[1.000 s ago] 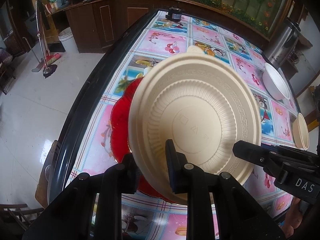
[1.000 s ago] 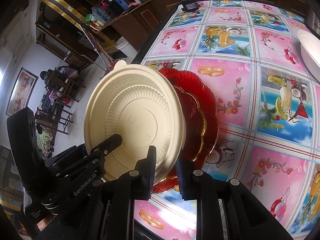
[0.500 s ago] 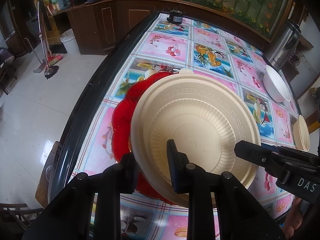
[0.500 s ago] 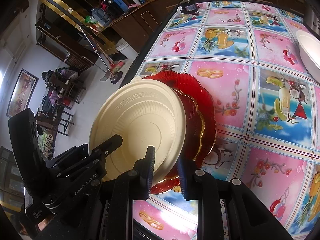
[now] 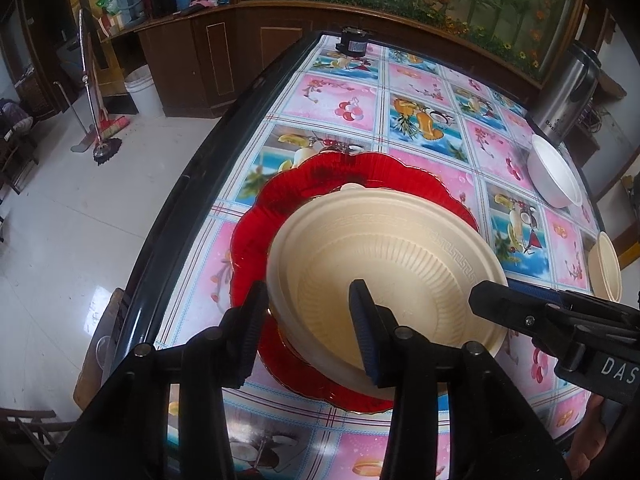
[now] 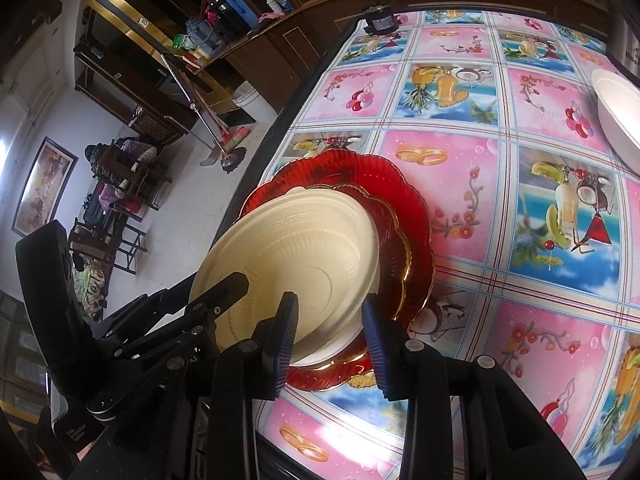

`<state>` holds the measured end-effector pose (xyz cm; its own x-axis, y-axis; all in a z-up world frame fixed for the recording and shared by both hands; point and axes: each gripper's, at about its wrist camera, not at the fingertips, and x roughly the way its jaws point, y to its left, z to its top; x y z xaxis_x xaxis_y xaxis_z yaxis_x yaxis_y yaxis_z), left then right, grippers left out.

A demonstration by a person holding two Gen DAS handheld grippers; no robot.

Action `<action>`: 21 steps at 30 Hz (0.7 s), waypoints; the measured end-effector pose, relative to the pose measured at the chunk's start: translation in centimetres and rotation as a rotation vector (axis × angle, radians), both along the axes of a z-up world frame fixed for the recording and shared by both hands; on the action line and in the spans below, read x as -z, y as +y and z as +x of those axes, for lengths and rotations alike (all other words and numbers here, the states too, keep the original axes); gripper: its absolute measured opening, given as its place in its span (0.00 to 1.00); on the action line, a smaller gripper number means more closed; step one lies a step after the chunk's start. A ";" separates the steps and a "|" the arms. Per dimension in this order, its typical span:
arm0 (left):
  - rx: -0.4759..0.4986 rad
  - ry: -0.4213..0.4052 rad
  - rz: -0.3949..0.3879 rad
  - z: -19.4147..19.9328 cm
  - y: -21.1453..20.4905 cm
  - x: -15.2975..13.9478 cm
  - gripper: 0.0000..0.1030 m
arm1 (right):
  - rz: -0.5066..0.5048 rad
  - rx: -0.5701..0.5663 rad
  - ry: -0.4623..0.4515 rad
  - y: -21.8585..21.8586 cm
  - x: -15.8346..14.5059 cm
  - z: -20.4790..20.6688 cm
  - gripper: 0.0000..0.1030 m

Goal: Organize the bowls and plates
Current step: 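Open the left gripper to release the beige plate on the stack, then move the left gripper over to the white foam bowl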

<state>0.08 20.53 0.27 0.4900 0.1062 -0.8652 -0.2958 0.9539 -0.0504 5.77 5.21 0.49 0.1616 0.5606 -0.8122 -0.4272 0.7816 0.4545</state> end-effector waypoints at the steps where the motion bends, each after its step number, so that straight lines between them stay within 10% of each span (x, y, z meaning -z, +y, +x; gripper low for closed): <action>1: -0.002 -0.003 0.006 -0.1 0.0 -0.1 0.39 | 0.001 0.001 -0.001 0.0 0.0 0.0 0.37; 15: -0.058 -0.135 0.107 -2.6 -0.2 -2.7 0.73 | -0.071 0.003 -0.196 -0.5 -2.7 -2.4 0.87; 21: -0.070 -0.208 0.081 -3.9 -0.4 -3.8 0.73 | -0.106 0.048 -0.308 -1.8 -3.7 -3.7 0.89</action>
